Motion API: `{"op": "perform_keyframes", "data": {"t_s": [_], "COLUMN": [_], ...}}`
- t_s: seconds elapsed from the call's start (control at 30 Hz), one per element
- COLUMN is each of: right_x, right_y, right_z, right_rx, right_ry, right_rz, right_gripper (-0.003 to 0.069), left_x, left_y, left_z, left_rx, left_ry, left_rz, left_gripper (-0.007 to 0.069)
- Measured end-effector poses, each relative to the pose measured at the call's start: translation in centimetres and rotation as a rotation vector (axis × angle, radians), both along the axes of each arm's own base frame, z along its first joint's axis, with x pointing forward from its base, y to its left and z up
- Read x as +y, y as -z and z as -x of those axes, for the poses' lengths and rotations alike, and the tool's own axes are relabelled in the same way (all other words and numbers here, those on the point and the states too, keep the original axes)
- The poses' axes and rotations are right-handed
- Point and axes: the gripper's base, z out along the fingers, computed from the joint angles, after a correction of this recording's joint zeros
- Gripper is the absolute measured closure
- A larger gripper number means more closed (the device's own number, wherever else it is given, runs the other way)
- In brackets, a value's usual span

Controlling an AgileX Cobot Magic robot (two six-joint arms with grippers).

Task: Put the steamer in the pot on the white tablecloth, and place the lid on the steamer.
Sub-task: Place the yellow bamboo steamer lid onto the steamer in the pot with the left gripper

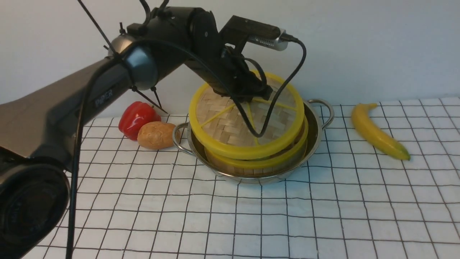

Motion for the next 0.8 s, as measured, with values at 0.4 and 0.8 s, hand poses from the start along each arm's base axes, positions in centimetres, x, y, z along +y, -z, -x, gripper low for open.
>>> {"op": "perform_keyframes", "data": {"t_s": [0.4,0.8], "right_x": [0.0,0.0], "right_y": [0.0,0.0], "right_z": [0.0,0.0], "right_rx": [0.000,0.000], "right_ry": [0.000,0.000], "right_rz": [-0.001,-0.001], "right_gripper": [0.0207,0.0207], "left_x": [-0.5,-1.0], "left_y": [2.0,3.2], "left_z": [-1.0,-1.4], "left_rx": [-0.013,0.002], "left_ry": [-0.008,-0.018], "left_rz": [0.015,0.050], "left_gripper": [0.0508,0.0508]}}
